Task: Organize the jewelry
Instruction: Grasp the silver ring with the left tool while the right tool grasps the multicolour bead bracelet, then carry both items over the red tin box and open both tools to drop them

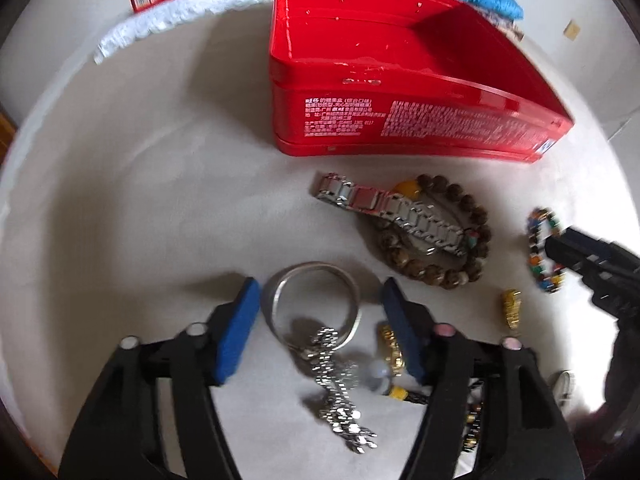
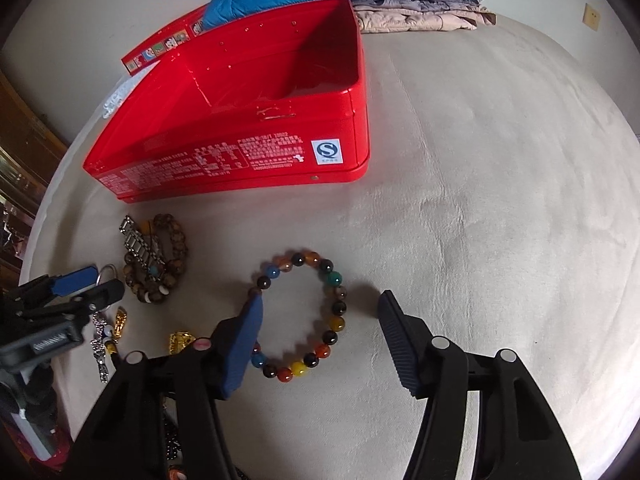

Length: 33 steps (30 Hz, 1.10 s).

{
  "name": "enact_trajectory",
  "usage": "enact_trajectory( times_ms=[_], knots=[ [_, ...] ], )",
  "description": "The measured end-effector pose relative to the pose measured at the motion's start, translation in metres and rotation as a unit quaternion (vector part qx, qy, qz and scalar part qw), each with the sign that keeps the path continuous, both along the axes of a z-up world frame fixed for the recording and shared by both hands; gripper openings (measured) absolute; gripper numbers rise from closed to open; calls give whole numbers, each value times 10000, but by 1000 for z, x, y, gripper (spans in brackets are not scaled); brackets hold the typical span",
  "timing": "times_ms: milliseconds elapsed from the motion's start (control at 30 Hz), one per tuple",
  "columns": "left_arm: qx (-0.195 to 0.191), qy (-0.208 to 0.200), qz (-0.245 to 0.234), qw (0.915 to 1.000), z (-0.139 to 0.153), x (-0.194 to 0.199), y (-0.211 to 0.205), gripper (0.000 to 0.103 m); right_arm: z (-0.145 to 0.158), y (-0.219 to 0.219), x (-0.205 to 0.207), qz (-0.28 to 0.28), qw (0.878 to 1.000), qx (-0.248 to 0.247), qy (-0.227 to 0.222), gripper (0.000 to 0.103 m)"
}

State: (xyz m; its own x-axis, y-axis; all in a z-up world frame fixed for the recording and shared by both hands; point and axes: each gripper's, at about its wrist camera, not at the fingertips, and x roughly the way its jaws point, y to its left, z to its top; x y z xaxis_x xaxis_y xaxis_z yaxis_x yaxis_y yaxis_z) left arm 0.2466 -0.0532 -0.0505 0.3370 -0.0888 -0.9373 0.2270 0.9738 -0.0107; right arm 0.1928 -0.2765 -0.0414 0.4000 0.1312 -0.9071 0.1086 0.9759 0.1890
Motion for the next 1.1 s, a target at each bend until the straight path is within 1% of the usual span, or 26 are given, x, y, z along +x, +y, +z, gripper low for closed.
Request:
enact_trajectory(
  times_ms=[33, 167, 300, 367, 433, 500, 533, 600, 667, 833, 1000, 1100],
  knots=[
    [25, -35, -10, 10000, 0, -1, -1, 45, 0, -1, -1, -1, 10000, 4, -2, 61],
    [3, -82, -28, 10000, 1, -2, -3, 45, 0, -2, -3, 7, 10000, -21, -1, 61],
    [-187, -67, 25, 9998, 6, -5, 4, 44, 0, 0, -3, 46, 9999, -106, 10, 61],
    [-277, -85, 60, 9996, 9, -5, 10, 44, 0, 2, -2, 37, 9999, -163, 13, 58],
    [-353, -141, 111, 9992, 15, -6, 17, 44, 1, 3, -1, 6, 9995, -312, 16, 51],
    [-412, -236, 173, 9987, 24, -6, 22, 44, 0, 4, -1, 3, 9991, -422, 39, 40],
    [-439, -272, 194, 9985, 29, -6, 24, 44, 0, 5, -1, 15, 9989, -461, 27, 36],
    [-432, -342, 211, 9983, 34, -8, 26, 44, 1, 6, -1, 49, 9990, -446, 8, 16],
    [-495, -381, 218, 9978, 41, -9, 29, 44, 1, 6, -1, 83, 9995, -296, 20, 8],
    [-744, -581, 190, 9954, 62, -20, 38, 44, 10, 3, -9, 146, 9998, 109, -125, 7],
    [-879, -881, 122, 9921, 87, -38, 39, 44, 37, 4, -19, 306, 9978, 390, -436, 7],
    [-919, -937, 41, 9913, 94, -44, 36, 44, 51, 8, -19, 406, 9965, 507, -532, 7]
  ],
)
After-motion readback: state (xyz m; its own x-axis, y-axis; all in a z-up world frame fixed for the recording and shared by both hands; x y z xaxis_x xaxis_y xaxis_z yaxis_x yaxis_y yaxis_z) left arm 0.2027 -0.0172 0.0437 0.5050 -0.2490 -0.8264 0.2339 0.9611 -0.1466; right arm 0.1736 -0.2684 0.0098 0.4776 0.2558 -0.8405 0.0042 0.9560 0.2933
